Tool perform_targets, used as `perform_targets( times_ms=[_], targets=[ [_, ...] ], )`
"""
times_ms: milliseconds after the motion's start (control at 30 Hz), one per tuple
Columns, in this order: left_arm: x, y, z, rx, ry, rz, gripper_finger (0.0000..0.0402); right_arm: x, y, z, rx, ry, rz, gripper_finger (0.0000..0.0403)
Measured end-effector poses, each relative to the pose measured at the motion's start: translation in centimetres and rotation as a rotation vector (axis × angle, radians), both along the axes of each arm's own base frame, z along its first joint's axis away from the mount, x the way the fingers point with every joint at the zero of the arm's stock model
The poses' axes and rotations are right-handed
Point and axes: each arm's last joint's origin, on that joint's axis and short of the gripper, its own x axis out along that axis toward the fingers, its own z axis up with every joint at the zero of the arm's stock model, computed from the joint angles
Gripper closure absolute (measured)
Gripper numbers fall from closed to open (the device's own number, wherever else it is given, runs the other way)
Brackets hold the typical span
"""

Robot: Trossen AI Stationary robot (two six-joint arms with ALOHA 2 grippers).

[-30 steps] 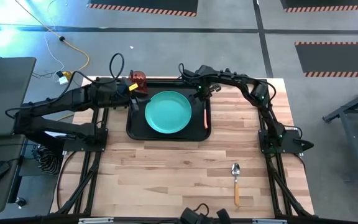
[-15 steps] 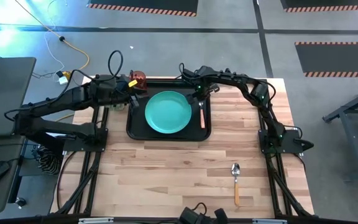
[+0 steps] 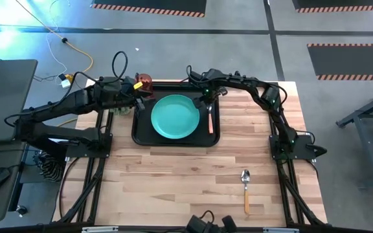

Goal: Pick and place plate/cup/fork/spoon on tray
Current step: Put the orange fork to the right of the blue plate on the black tray

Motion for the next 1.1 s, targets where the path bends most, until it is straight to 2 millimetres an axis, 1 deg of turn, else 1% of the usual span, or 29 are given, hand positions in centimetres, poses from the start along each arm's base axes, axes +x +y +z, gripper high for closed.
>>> perform_targets(
  times_ms=[300,467,567,767,1100],
  targets=[
    [0.0,0.0,0.0,-0.015,-0.008,0.007,0.0245,-0.1,-0.6,0.0,-0.005,-0.021,0.031,0.0403],
    [0.0,0.0,0.0,-0.018,-0.009,0.009,0.0245,0.0,-0.5,0.0,0.011,-0.034,0.039,0.0403],
    [0.0,0.0,0.0,-0.021,-0.010,0.010,0.0245,0.2,-0.4,0.0,0.034,-0.065,0.070,0.0403],
    [0.0,0.0,0.0,-0.021,-0.010,0.010,0.0245,0.9,-0.6,0.2,-0.001,-0.126,0.093,0.0403],
    [0.0,0.0,0.0,-0.021,-0.011,0.010,0.0245,0.2,-1.7,0.2,-0.014,-0.124,0.065,0.0403]
  ],
)
